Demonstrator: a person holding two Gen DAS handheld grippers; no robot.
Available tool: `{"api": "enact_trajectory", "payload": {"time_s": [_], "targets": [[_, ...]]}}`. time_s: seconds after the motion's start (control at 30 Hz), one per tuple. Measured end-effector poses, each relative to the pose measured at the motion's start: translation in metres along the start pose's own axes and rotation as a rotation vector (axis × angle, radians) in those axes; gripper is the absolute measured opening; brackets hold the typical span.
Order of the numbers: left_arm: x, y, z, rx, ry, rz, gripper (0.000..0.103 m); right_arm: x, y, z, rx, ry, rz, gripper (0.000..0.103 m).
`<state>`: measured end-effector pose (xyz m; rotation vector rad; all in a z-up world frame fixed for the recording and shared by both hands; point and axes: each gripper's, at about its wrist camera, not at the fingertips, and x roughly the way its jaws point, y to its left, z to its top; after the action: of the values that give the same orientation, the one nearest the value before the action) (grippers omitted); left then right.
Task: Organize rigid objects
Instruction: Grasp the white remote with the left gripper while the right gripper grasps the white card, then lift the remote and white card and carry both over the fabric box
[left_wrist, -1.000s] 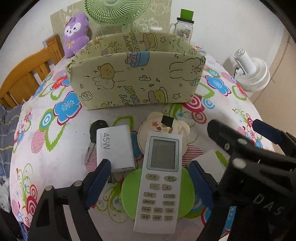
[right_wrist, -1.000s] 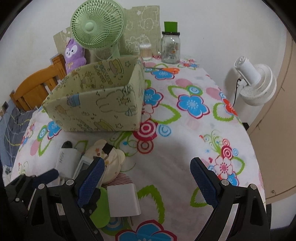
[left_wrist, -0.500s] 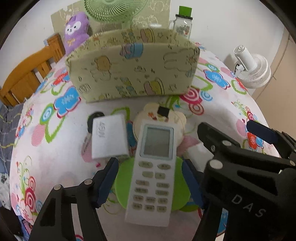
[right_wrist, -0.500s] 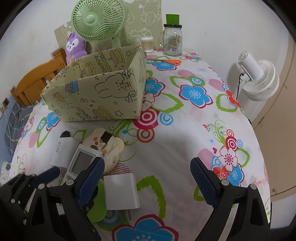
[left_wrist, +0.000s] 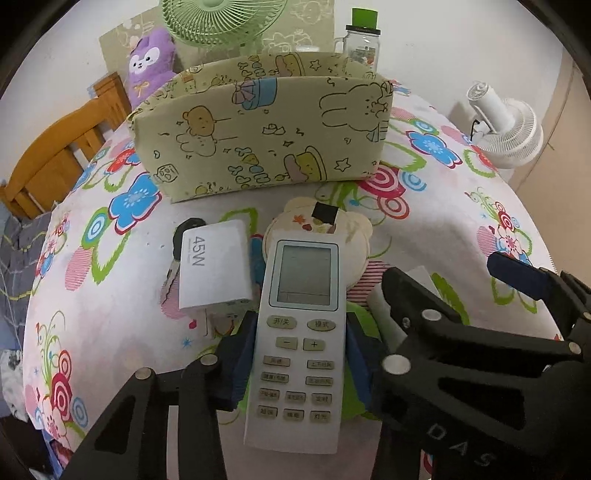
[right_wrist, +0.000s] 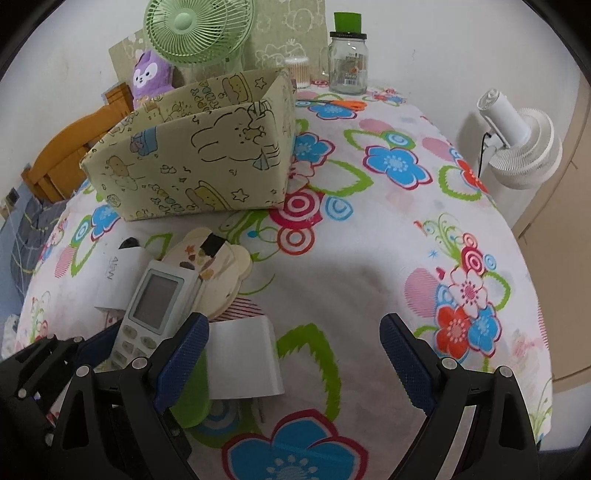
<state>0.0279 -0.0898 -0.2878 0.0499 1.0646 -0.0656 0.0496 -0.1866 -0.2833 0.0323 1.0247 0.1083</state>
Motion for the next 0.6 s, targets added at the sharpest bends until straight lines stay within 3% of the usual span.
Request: {"api": "enact_trajectory", "payload": {"time_s": [0.13, 0.3, 0.4, 0.47, 0.5, 0.6], "targets": [[0.000, 0.004, 0.000, 0.003, 0.005, -0.007, 0.047, 0.003, 0.003, -0.001, 0.009, 0.013, 0.016, 0.094], [-0.001, 0.008, -0.003, 0.017, 0.004, -0.006, 0.047, 0.010, 0.008, -0.004, 0.027, 0.050, 0.033, 0.081], [-0.002, 0.008, -0.003, 0.021, 0.004, -0.010, 0.047, 0.014, 0.012, -0.004, 0.043, 0.068, 0.047, 0.068], [-0.001, 0.009, -0.003, 0.015, 0.006, -0.016, 0.047, 0.014, 0.015, -0.003, 0.046, 0.066, 0.043, 0.049], [-0.001, 0.010, -0.003, 0.014, 0.005, -0.017, 0.047, 0.014, 0.016, -0.003, 0.043, 0.066, 0.036, 0.045], [-0.001, 0.011, -0.001, 0.009, 0.009, -0.018, 0.047, 0.014, 0.015, -0.002, 0.057, 0.073, 0.025, 0.045]]}}
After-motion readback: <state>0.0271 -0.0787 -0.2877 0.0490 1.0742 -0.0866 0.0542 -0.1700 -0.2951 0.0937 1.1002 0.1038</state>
